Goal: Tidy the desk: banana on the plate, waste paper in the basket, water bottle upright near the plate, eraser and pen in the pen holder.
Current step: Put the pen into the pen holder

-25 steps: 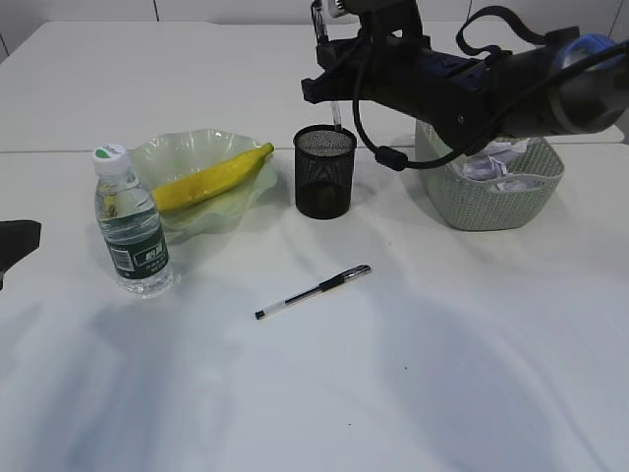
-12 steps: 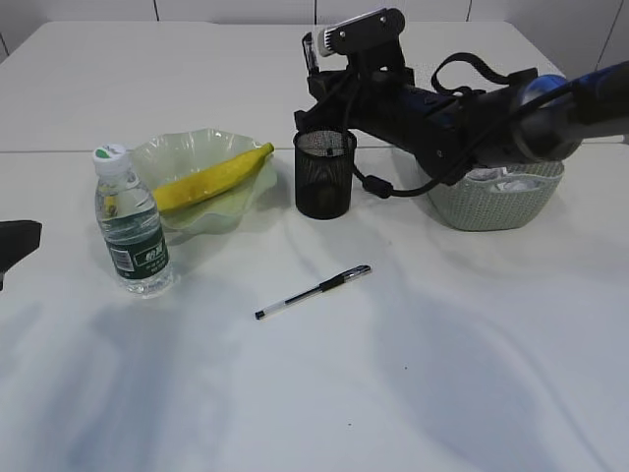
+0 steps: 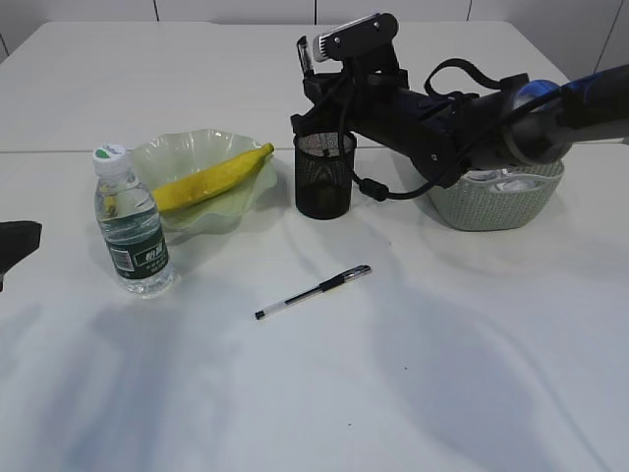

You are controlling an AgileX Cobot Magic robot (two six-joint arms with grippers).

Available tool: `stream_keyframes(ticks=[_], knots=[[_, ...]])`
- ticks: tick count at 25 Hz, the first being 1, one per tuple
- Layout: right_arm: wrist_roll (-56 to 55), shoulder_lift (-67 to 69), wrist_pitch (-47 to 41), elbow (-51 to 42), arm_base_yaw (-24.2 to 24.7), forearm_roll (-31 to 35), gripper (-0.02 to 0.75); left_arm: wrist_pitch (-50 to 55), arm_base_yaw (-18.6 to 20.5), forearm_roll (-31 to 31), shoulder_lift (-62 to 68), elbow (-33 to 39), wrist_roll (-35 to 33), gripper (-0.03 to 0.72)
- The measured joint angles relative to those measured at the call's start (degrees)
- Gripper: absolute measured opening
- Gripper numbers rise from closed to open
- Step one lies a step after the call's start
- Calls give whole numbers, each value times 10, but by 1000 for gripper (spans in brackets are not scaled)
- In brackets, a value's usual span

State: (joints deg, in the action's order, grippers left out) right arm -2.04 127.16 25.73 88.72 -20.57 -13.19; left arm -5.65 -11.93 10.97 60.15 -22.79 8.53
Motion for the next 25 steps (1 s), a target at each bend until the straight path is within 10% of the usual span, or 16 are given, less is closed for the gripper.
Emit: stream_keyframes(ticks=[25], knots=[[-1,3,3,0,0,-2,251,0,0,0,0,0,0,508]])
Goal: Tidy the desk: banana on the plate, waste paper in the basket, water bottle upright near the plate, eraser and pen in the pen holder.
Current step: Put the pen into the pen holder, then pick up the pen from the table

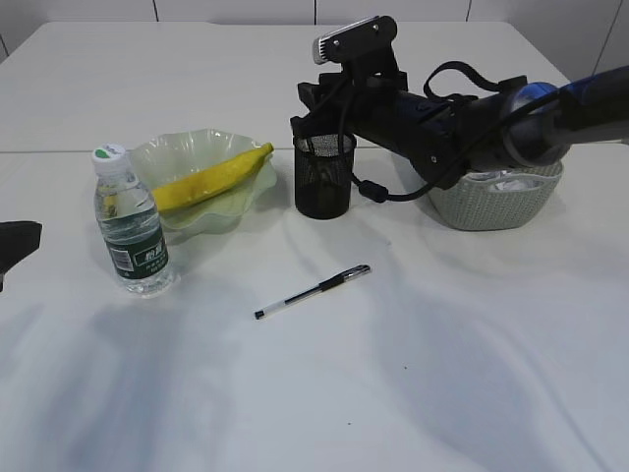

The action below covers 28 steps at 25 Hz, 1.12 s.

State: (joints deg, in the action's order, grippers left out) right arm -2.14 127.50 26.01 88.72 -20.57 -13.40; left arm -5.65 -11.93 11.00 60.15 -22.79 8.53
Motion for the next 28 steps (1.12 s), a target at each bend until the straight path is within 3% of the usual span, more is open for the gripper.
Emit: stream_keyframes(ticks=[4,19,28], knots=[[-8,-7,-26,0,0,0,251,0,0,0,0,0,0,508],[-49,-164,-260,-1,0,-63,253,1,0,0,0,0,0,507],[-54,-259,-296,-103,0,-63,253,33,0,0,0,-18,0,507]])
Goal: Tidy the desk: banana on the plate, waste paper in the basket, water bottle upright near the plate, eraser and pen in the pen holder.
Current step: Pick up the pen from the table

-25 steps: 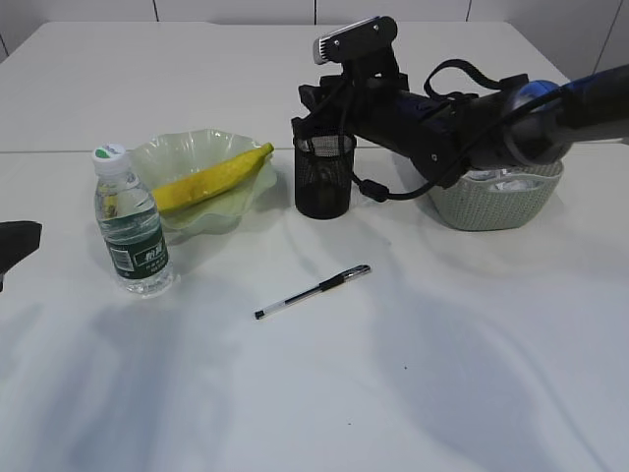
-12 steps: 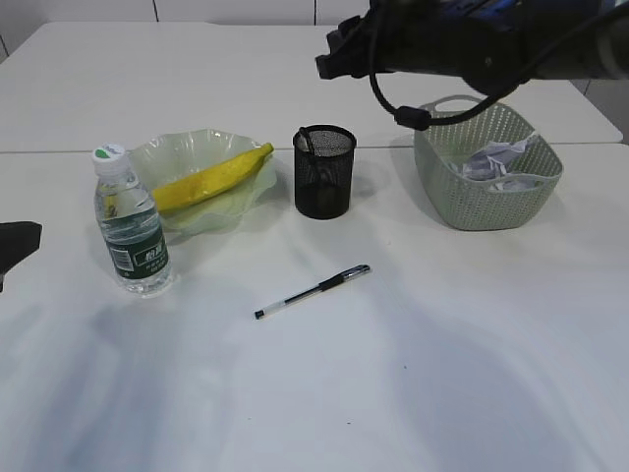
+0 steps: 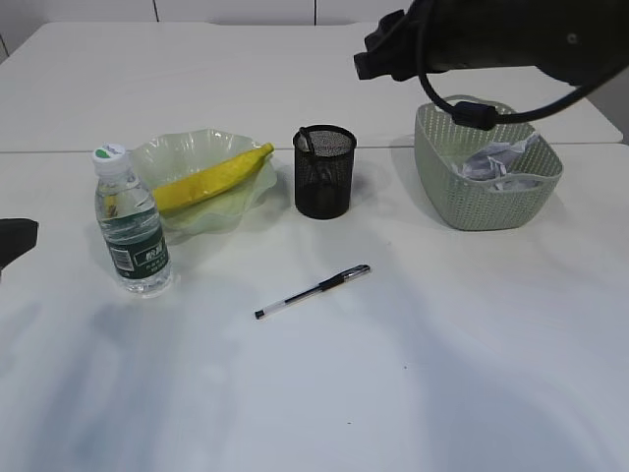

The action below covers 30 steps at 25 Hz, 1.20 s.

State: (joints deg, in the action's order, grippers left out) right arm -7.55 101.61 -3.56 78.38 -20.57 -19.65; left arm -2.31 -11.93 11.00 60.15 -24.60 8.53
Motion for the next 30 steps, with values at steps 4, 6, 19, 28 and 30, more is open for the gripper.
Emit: stream_keyframes(ticks=[4,6,19,28,30], knots=[[-5,-50,0,-57,0,0,253,11,-15,0,0,0,0,507],[-10,-74,-4,-86,0,0,253,23,-35,0,0,0,0,507],[-16,-202,-90,-190,-38,18,253,138,-90,6,6,-67,0,507],[-15,-215,-145,-195,-95,37,253,253,-91,-80,91,-150,-92,507],[-8,-215,-158,-195,-95,48,253,274,-91,-139,114,-173,-158,507]])
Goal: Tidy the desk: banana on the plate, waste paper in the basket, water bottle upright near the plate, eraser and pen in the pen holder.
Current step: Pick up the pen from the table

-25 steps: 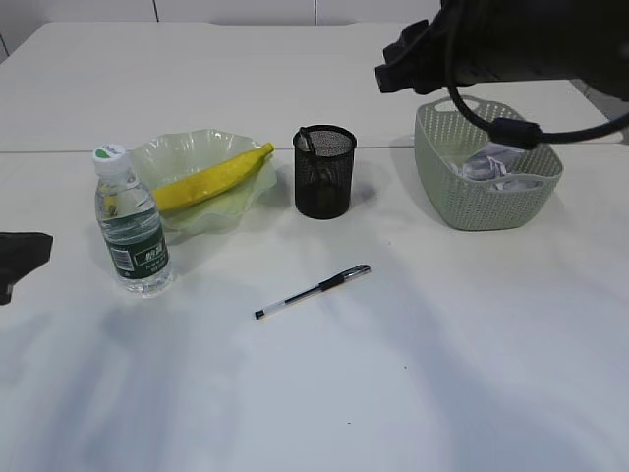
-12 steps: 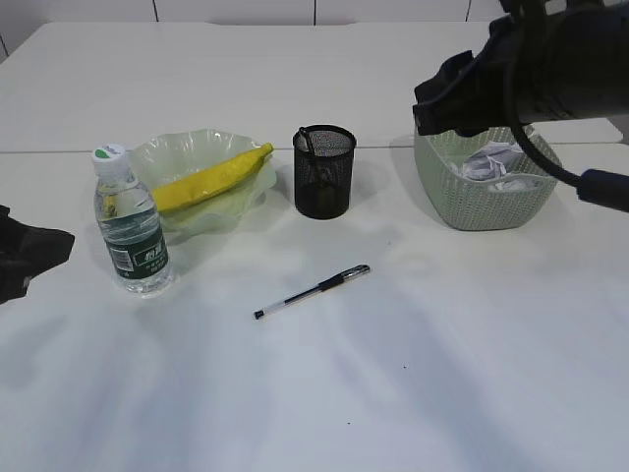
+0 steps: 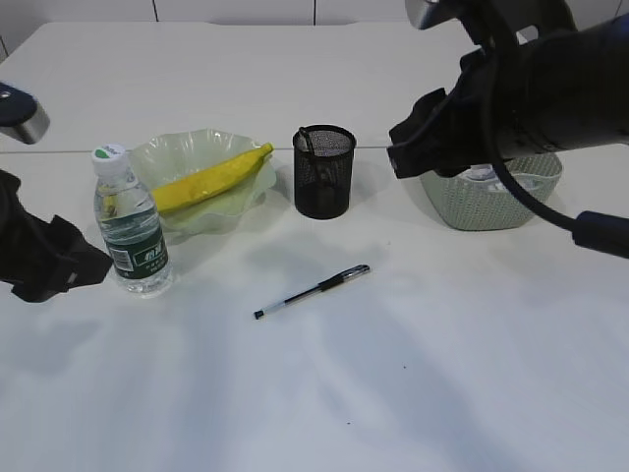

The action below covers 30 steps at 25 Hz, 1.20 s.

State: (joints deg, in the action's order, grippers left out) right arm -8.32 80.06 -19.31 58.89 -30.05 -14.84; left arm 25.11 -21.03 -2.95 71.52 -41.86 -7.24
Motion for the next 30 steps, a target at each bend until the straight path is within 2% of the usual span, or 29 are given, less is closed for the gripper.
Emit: stream_keyframes(ticks=[2,4,12,18,21,26,30], knots=[[10,0,-13,0,-1,10,253,9,0,-45,22,-17,-57,507],[19,-1,-26,0,0,18,253,11,0,-72,36,-32,-85,507],[37,-30,-48,-18,0,39,253,44,0,-106,93,-76,-162,507],[37,-45,-77,-18,0,42,253,54,0,-157,133,-101,-225,506],[38,-49,-99,-18,0,43,253,56,-6,-163,155,-119,-238,506],[42,-49,-121,-19,0,50,253,56,-39,-163,197,-142,-247,506],[88,-49,-130,-19,0,109,253,54,-52,-163,236,-164,-248,506]])
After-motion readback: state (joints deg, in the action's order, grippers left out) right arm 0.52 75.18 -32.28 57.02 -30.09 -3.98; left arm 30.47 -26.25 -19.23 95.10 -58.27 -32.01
